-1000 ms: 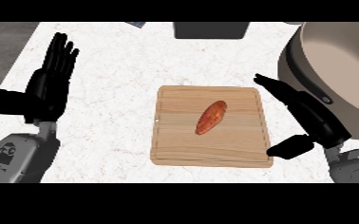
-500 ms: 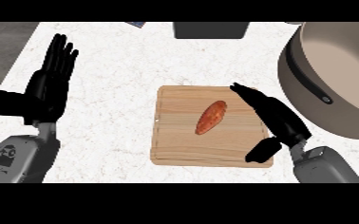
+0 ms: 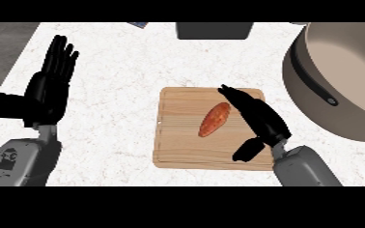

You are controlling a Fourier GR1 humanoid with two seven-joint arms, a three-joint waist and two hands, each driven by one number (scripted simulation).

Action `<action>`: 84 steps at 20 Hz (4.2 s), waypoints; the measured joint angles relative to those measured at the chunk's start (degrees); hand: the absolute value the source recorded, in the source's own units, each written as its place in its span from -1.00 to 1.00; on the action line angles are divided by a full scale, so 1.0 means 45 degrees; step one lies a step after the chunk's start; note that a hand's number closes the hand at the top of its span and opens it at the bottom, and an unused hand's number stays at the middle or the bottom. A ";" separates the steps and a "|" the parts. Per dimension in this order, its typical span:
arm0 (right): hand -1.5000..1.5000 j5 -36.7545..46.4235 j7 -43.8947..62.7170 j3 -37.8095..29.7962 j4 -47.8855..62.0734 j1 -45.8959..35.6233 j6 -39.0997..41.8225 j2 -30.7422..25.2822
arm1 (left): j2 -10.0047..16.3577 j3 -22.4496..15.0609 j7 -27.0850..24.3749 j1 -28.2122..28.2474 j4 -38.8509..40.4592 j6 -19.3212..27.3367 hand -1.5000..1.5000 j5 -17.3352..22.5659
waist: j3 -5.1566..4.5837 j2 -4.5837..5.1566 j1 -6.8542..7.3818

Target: Pick the sweet potato from the cutting board and place it in the pot

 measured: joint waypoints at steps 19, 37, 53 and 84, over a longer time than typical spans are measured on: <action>-1.00 0.2981 -0.0876 -0.0954 0.3734 -0.0851 -0.1155 0.2472 | -0.0848 0.0978 0.0684 -0.0099 -0.0405 -0.0730 0.00 -0.1011 | 0.0002 0.0002 0.0009; 1.00 0.3887 -0.3422 -0.0255 0.6951 -0.2654 -0.2990 0.3143 | -0.1163 0.1410 0.0700 -0.0283 -0.0122 -0.1193 0.00 -0.1330 | -0.0173 -0.0168 0.0006; 1.00 0.4888 0.4758 -0.4898 0.9253 -0.6883 -0.5317 0.1184 | -0.1490 0.1026 0.0477 -0.0637 -0.0338 -0.1419 0.00 -0.1466 | -0.0063 0.0559 0.0931; 1.00 1.3129 1.3816 -0.6822 1.3672 -1.0932 -0.6911 -0.2300 | -0.1545 0.1116 0.0687 -0.0660 -0.0063 -0.1282 0.00 -0.1567 | -0.0006 0.0153 0.0499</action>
